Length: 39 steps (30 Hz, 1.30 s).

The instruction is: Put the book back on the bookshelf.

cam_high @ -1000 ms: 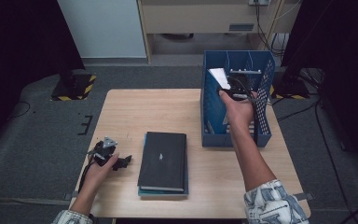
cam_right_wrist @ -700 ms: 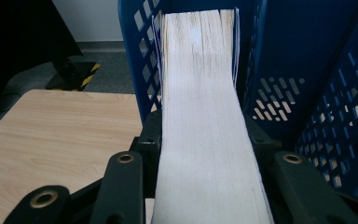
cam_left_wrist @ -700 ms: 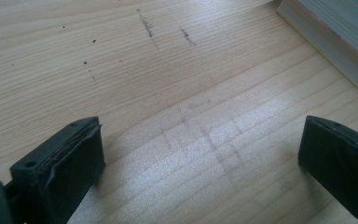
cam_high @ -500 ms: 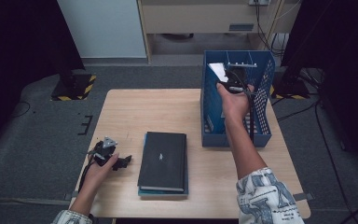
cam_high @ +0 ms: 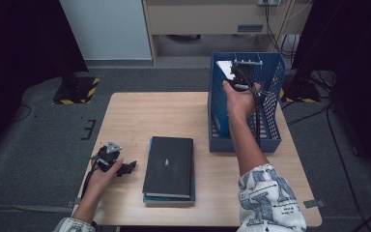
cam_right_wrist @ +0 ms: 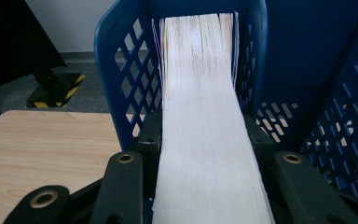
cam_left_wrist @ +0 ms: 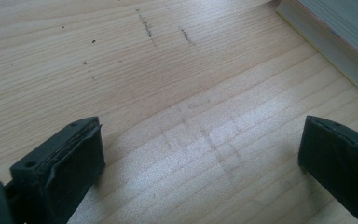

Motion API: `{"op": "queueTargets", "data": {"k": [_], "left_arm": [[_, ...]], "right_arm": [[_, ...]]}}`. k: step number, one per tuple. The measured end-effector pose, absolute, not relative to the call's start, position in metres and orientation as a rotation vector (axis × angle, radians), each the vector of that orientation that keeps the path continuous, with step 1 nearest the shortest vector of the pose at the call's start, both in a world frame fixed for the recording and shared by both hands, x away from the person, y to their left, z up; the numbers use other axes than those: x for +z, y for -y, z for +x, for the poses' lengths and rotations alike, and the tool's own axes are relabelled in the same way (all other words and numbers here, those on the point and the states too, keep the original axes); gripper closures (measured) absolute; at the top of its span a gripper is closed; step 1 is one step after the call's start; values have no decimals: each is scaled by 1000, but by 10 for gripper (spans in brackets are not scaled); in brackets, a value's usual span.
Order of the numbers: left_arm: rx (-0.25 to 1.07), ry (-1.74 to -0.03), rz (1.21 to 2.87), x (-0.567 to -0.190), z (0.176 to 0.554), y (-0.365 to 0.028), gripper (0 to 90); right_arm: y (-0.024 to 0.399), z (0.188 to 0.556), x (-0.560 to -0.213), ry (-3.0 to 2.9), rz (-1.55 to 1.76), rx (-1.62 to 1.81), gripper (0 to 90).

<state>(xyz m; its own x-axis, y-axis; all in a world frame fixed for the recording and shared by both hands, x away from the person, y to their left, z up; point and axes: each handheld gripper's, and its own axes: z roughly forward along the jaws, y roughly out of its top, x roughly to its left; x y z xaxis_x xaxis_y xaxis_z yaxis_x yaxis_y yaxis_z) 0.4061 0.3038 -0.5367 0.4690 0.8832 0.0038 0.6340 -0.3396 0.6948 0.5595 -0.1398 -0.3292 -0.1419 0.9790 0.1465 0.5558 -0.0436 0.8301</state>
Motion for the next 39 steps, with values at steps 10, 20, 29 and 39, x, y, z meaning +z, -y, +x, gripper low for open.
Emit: {"op": "queueTargets", "data": {"k": [10,20,29,39], "left_arm": [[509,-1252,2091,-537,406,-304,0],[508,-1252,2093,-536,406,-304,0],[508,-1252,2095,-536,407,-303,0],[506,-1252,2095,-536,407,-303,0]], "right_arm": [[136,565,-333,-1732,1608,1064,606],[134,565,-337,-1723,1598,1056,605],[130,559,-340,-1714,1593,1047,600],[121,553,-343,-1733,1559,1026,591]]}}
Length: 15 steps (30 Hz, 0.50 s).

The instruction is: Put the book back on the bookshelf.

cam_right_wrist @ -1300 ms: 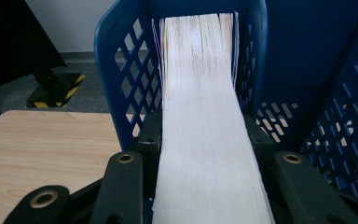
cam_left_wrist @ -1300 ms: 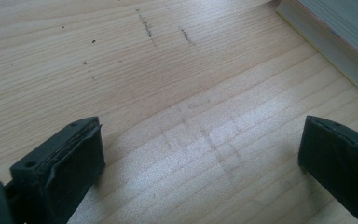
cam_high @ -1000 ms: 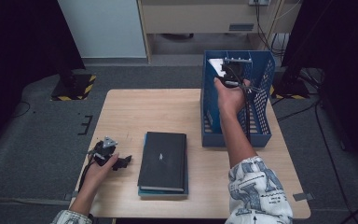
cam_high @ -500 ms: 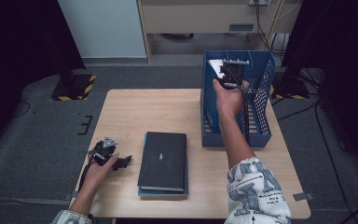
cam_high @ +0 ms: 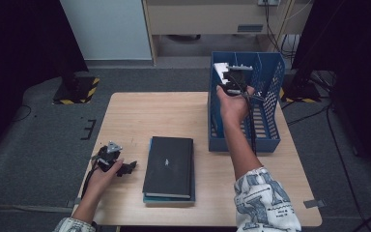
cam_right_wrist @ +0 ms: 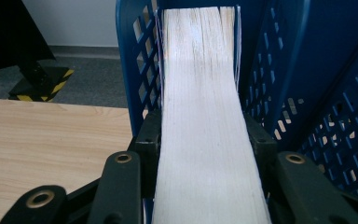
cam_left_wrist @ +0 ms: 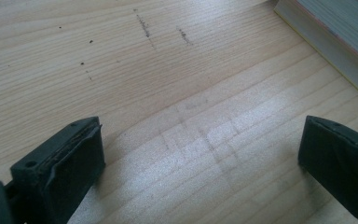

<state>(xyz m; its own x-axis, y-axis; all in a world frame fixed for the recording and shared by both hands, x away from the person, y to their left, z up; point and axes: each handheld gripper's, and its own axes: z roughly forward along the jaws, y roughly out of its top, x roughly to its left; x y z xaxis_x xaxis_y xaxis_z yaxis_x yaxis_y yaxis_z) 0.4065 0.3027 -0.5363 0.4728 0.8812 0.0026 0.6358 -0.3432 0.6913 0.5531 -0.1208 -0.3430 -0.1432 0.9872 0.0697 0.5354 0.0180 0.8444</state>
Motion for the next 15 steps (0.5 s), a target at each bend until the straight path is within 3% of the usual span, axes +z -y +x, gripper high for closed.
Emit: {"op": "queueTargets", "data": {"k": [6,15], "left_arm": [[505,-1252,2095,-536,407,-303,0],[505,-1252,2095,-536,407,-302,0]], "right_arm": [[120,551,-344,-1738,1559,1052,568],[114,550,-344,-1768,1567,1079,442]]}}
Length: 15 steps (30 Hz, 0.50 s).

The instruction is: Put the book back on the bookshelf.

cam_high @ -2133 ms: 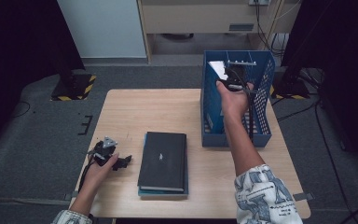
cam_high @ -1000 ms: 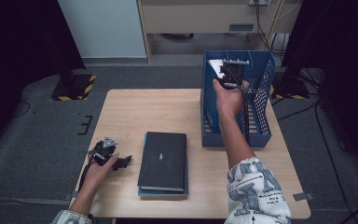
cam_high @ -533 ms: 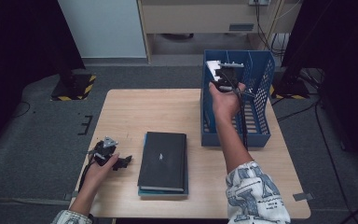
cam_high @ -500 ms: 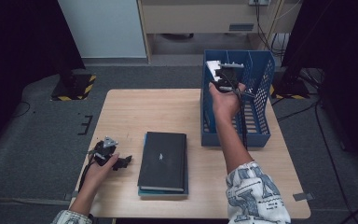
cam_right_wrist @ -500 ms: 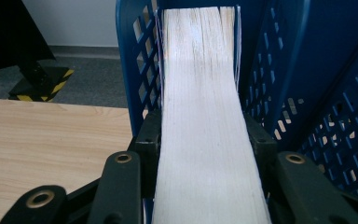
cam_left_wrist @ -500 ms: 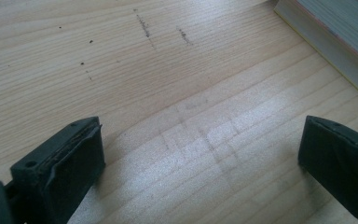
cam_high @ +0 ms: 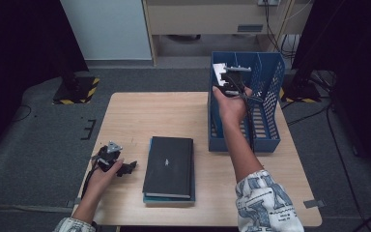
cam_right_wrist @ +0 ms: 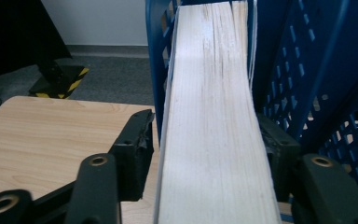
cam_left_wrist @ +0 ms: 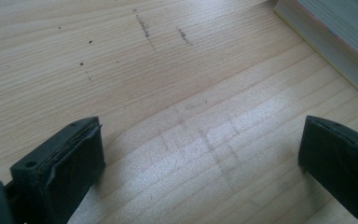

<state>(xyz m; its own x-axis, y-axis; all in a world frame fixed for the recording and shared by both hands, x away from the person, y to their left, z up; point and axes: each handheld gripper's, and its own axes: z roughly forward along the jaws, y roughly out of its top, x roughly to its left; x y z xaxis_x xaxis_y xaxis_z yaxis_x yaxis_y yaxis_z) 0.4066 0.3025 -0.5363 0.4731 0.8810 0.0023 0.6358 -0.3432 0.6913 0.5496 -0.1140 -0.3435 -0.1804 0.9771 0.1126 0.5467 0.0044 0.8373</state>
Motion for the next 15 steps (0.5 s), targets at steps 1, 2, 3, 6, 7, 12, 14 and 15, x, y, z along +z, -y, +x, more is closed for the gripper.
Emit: {"op": "queueTargets", "data": {"k": [1,2,3,6,7,12,14,15], "left_arm": [[505,-1252,2095,-536,407,-302,0],[505,-1252,2095,-536,407,-302,0],[505,-1250,2095,-536,407,-302,0],[505,-1250,2096,-536,407,-302,0],[505,-1250,2096,-536,407,-302,0],[505,-1249,2096,-536,407,-302,0],[504,-1249,2096,-536,407,-302,0],[504,-1248,2096,-536,407,-302,0]], "right_arm": [[113,549,-343,-1774,1572,1084,430],[113,549,-343,-1779,1572,1086,430],[113,549,-343,-1783,1575,1094,425],[112,548,-342,-1792,1576,1109,415],[112,547,-342,-1793,1574,1112,412],[110,546,-341,-1803,1569,1129,396],[109,545,-340,-1812,1566,1137,381],[108,545,-340,-1814,1564,1142,378]]}}
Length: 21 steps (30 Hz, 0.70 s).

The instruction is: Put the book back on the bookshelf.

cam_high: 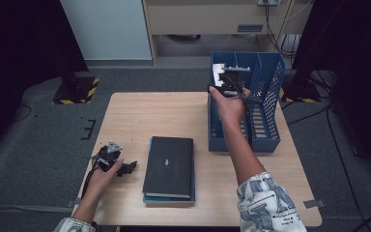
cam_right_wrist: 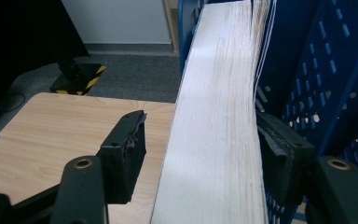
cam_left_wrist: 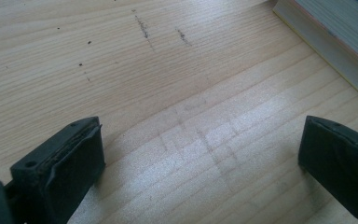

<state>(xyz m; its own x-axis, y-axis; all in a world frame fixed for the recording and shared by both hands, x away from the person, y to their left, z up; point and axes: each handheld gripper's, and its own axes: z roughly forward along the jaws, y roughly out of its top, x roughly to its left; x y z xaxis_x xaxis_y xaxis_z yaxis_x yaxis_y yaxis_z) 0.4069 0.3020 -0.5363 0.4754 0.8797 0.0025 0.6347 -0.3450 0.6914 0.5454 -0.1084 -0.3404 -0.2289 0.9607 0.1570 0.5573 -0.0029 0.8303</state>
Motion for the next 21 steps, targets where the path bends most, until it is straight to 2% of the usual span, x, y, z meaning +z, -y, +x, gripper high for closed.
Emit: {"op": "queueTargets", "data": {"k": [9,21], "left_arm": [[502,-1248,2101,-536,407,-302,0],[502,-1248,2102,-536,407,-302,0]], "right_arm": [[107,543,-340,-1815,1570,1172,334],[114,544,-343,-1804,1638,1288,219]]}}
